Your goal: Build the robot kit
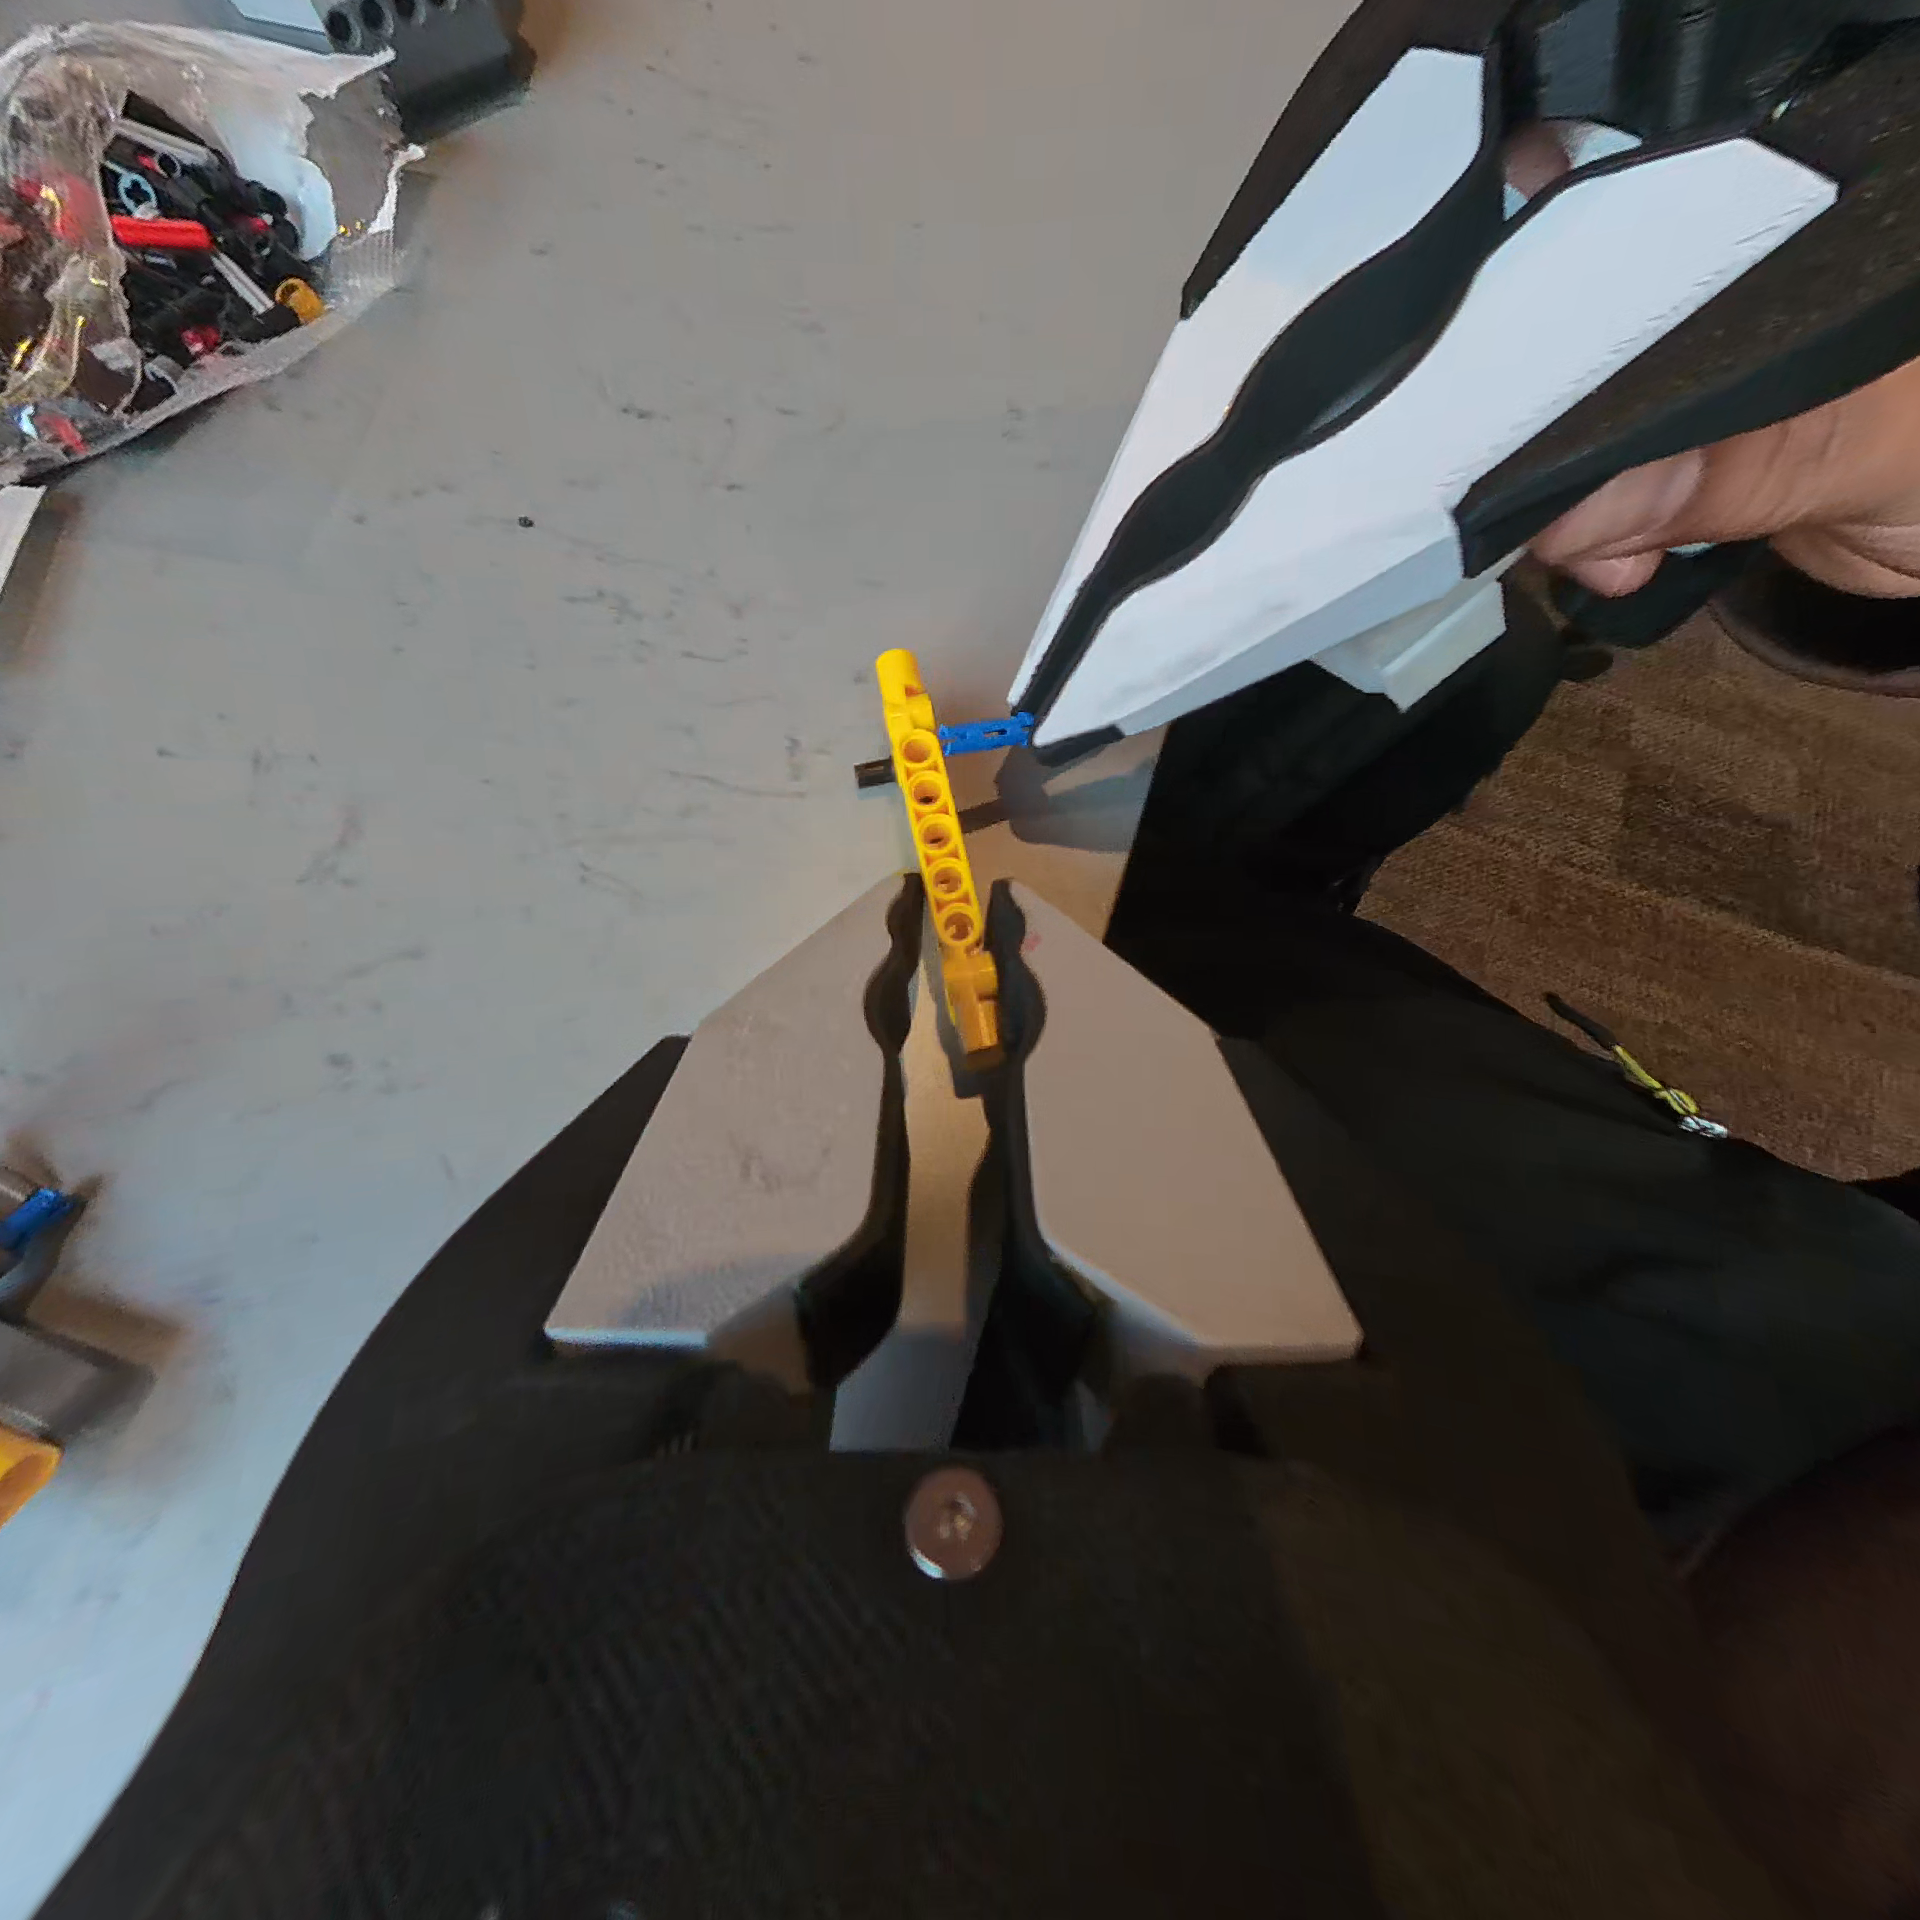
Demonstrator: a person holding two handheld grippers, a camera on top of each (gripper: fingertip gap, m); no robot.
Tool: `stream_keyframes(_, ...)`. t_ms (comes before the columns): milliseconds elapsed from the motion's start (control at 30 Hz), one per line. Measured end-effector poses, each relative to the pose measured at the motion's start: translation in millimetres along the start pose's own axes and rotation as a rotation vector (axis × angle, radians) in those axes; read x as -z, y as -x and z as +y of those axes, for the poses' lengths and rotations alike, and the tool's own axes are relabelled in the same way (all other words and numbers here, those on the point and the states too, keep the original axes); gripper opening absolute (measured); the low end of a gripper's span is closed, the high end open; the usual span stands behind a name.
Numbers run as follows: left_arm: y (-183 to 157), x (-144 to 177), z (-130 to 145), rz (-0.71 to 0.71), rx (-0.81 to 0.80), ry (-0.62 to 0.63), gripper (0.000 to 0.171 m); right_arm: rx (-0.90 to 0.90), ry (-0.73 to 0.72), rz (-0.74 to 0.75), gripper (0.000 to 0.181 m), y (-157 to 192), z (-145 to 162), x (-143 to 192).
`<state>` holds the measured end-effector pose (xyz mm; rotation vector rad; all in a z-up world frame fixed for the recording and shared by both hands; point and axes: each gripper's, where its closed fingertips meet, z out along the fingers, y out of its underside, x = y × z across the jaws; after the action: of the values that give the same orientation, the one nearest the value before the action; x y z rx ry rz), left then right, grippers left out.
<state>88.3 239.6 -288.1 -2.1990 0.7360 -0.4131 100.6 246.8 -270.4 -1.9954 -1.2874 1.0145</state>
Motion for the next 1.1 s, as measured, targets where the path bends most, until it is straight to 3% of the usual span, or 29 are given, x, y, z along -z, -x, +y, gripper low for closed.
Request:
stream_keyframes(233,1.1,-10.5,-8.7,0.009,-0.056,0.046,0.028,-0.022,0.0,0.028,0.004,-9.1,2.5,4.7)
stream_keyframes(333,4.1,-13.1,-12.7,-0.005,-0.093,0.05,0.008,-0.037,-0.003,0.024,0.004,-11.3,2.3,4.8)
stream_keyframes(400,6.5,-14.8,-13.8,-0.019,-0.113,0.056,0.005,-0.043,0.001,0.015,0.004,-11.3,3.1,3.1)
stream_keyframes(600,8.9,-15.6,-14.9,-0.018,-0.093,0.05,0.005,-0.097,-0.028,-0.007,0.004,-13.2,1.1,2.7)
stream_keyframes(1100,18.5,-17.6,-17.5,-0.114,-0.066,0.049,0.005,-0.446,-0.156,-0.13,0.004,-16.8,-6.0,-3.0)
